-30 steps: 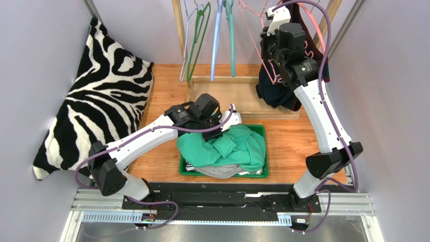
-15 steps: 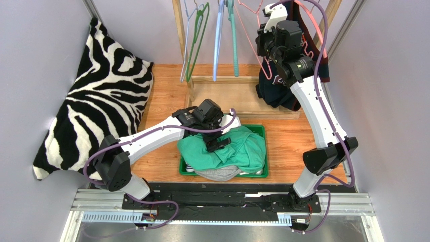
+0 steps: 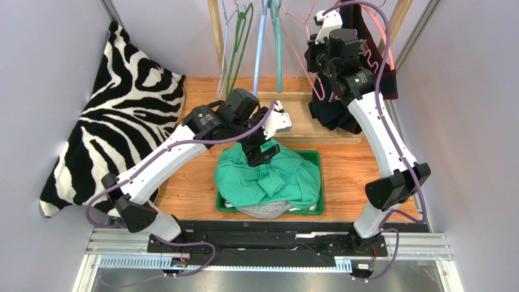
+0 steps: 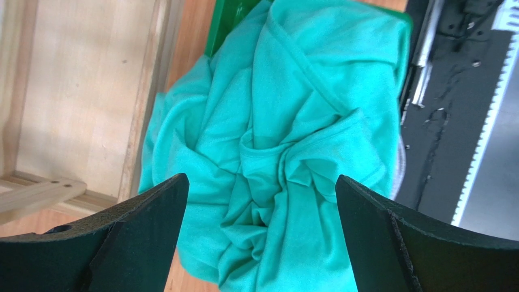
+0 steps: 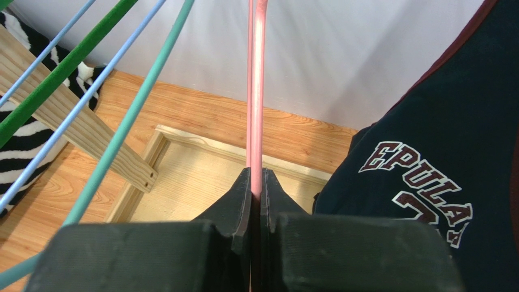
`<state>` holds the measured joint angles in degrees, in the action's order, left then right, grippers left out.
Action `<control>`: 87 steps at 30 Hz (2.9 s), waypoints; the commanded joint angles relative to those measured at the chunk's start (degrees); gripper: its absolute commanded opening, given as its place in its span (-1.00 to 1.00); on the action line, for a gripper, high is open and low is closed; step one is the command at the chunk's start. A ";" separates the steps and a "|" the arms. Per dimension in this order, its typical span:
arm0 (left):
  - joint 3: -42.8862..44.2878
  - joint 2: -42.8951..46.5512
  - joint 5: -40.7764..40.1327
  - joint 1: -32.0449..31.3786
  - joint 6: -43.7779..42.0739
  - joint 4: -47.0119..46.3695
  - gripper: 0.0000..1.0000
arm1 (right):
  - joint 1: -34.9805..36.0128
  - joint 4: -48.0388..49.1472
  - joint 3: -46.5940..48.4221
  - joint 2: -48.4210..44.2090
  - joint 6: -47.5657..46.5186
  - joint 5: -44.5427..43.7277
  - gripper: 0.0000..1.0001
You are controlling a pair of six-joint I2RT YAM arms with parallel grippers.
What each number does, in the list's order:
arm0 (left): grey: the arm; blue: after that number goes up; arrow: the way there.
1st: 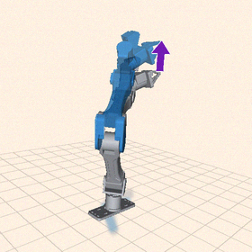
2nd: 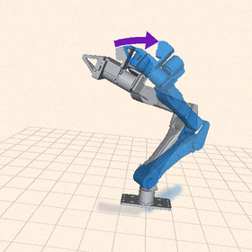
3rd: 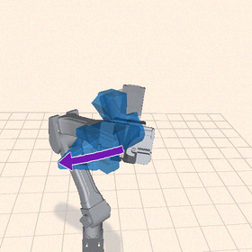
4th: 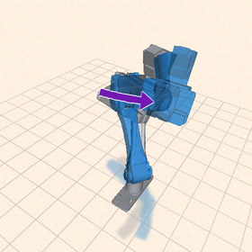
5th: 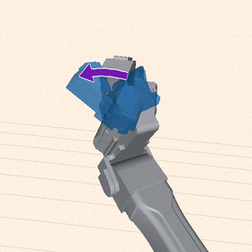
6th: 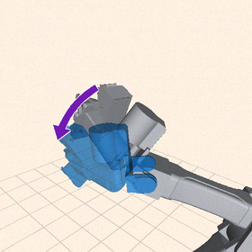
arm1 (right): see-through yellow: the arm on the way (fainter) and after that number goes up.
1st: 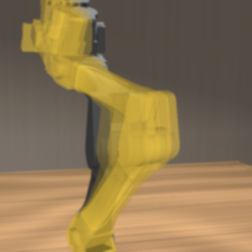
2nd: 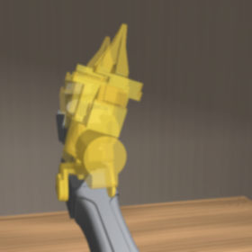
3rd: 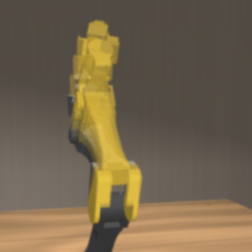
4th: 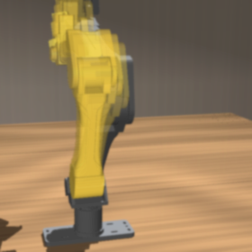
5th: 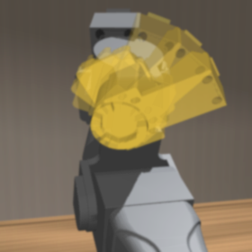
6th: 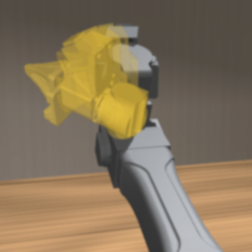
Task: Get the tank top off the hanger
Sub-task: Place the hanger at the clothesline, then pick up the hanger from the clothesline.
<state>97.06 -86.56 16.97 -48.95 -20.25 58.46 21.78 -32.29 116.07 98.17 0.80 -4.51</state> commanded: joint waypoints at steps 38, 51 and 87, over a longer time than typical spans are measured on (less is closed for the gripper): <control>11.58 12.38 -8.81 0.17 -8.05 7.99 0.98 | -41.97 48.41 -45.92 -36.29 38.72 11.52 0.31; 10.79 12.39 -7.48 0.17 -7.00 6.67 0.98 | -43.40 52.78 -36.45 -23.47 50.97 31.66 0.32; 9.29 12.82 -7.30 0.34 -4.62 5.35 0.98 | -19.06 6.55 -3.68 -19.87 9.58 9.54 0.27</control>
<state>106.13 -75.16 8.95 -48.75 -26.37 65.36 2.76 -28.29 106.54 79.70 12.12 6.46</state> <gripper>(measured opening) 0.991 0.631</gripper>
